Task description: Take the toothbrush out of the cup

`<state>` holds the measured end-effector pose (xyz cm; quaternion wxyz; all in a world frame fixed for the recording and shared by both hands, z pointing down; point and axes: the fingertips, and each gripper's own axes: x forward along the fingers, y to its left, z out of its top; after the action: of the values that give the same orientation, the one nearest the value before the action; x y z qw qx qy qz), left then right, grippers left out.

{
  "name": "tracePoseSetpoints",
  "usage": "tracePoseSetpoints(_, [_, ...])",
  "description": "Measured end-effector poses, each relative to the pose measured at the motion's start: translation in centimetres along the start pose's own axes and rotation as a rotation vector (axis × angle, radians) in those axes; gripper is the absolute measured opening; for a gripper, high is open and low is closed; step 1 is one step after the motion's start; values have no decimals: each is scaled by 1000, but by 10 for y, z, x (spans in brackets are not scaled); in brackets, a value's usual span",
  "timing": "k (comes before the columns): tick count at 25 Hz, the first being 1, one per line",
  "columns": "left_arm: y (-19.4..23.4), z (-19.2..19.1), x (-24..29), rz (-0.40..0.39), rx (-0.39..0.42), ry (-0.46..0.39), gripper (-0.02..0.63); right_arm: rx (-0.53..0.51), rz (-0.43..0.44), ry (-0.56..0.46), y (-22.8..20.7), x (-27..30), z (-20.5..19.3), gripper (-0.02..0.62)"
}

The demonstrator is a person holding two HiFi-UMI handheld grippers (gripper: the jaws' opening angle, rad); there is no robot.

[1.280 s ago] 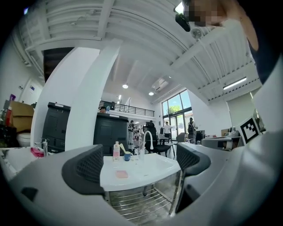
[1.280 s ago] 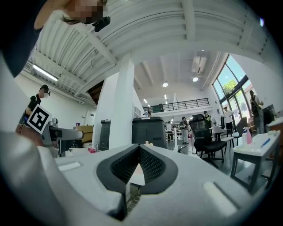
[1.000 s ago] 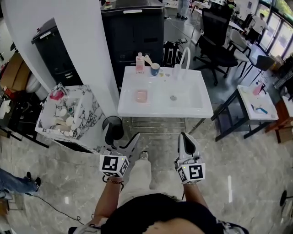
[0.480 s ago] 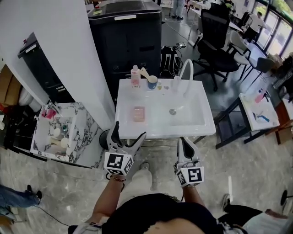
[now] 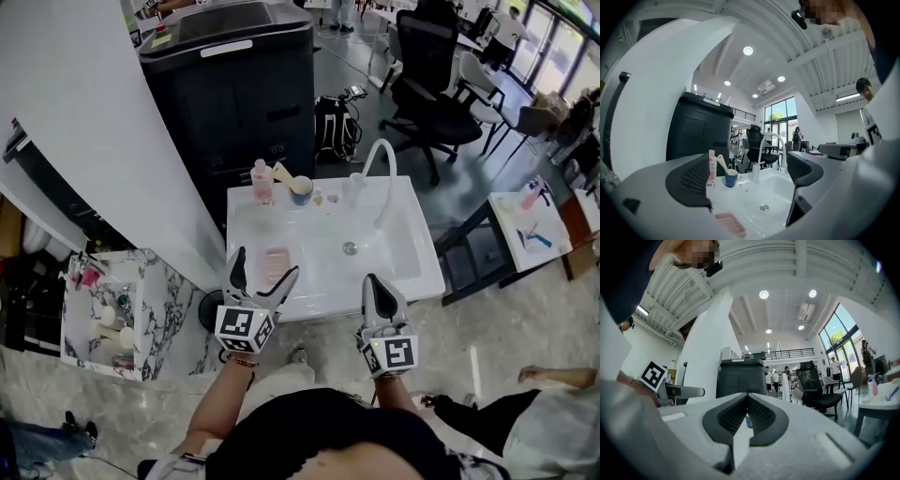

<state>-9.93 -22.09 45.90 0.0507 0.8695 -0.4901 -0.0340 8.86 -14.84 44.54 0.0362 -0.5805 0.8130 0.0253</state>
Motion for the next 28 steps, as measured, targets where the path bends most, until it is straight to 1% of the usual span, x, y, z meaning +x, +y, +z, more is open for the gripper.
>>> tracePoseSetpoints(3, [13, -7, 26, -4, -19, 9, 494, 3, -3, 8, -5, 18, -5, 5])
tracePoseSetpoints(10, [31, -19, 85, -15, -13, 41, 494, 14, 0, 40, -22, 53, -15, 5])
tracePoseSetpoints(13, [42, -26, 111, 0, -47, 57, 494, 19, 4, 43, -35, 69, -15, 5])
tracePoseSetpoints(16, [50, -39, 138, 19, -74, 80, 494, 18, 34, 48, -43, 85, -17, 5])
tracePoseSetpoints(23, [65, -65, 199, 47, -93, 146, 494, 10, 99, 44, -64, 124, -13, 5])
tracePoseSetpoints(28, [83, -90, 228, 75, -126, 210, 494, 20, 135, 49, -70, 142, -16, 5])
